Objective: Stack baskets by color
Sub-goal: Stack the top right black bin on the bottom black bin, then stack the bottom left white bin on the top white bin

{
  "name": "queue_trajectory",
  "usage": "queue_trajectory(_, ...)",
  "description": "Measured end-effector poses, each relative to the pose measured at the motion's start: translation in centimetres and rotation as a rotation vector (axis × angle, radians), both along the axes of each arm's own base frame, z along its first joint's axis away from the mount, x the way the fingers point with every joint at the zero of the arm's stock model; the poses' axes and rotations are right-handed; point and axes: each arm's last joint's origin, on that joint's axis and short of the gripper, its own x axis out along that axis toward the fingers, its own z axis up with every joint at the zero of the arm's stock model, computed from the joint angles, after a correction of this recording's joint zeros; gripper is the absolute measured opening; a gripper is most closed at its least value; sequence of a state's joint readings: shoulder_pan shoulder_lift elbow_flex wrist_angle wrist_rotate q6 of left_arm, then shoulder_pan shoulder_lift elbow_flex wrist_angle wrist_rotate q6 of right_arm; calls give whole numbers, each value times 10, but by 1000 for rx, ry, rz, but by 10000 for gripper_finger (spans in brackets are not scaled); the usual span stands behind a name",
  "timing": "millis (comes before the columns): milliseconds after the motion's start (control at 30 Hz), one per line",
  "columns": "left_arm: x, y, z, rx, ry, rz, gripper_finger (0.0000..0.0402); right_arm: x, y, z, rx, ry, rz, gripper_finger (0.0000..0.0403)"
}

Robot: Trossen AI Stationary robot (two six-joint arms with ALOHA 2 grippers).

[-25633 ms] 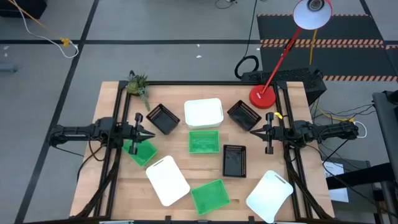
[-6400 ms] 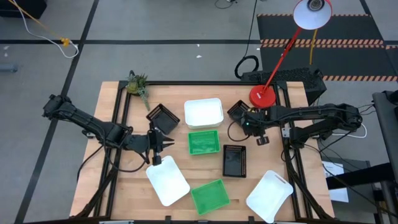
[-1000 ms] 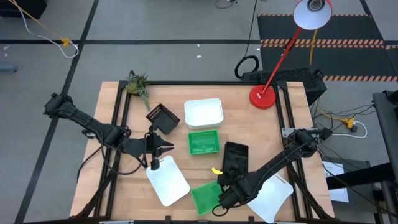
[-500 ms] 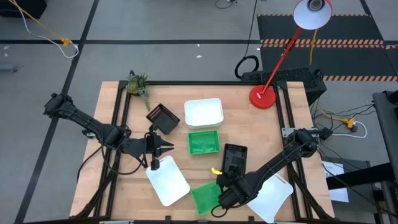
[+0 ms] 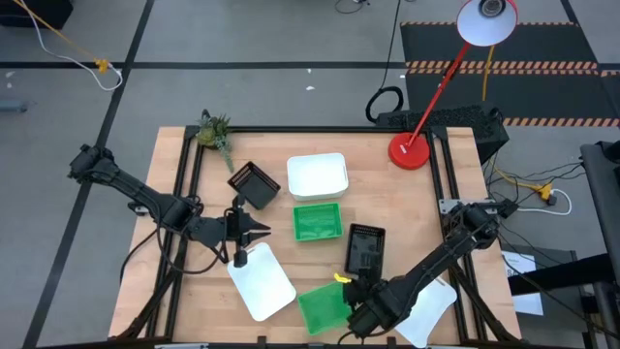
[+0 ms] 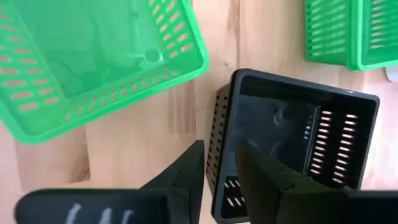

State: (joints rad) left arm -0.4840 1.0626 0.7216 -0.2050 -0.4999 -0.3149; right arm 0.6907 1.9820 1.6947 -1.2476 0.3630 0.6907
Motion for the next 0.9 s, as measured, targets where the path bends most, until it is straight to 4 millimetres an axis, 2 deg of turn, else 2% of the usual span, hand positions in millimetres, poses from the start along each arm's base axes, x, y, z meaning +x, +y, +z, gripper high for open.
queue_trajectory(300, -1, -1, 0, 0, 0, -7, 62, -11, -5, -23, -12, 106, -4, 50)
queue_trajectory(467, -1, -1, 0, 2, -1, -8, 63, -13, -7, -27, -6, 130, -8, 42)
queue_trajectory(667, -1, -1, 0, 2, -1, -8, 63, -14, -7, -23, 6, 119, -16, 38)
queue_trajectory(900, -1, -1, 0, 3, -2, -9, 63, -20, -11, -1, 77, 58, -97, 38)
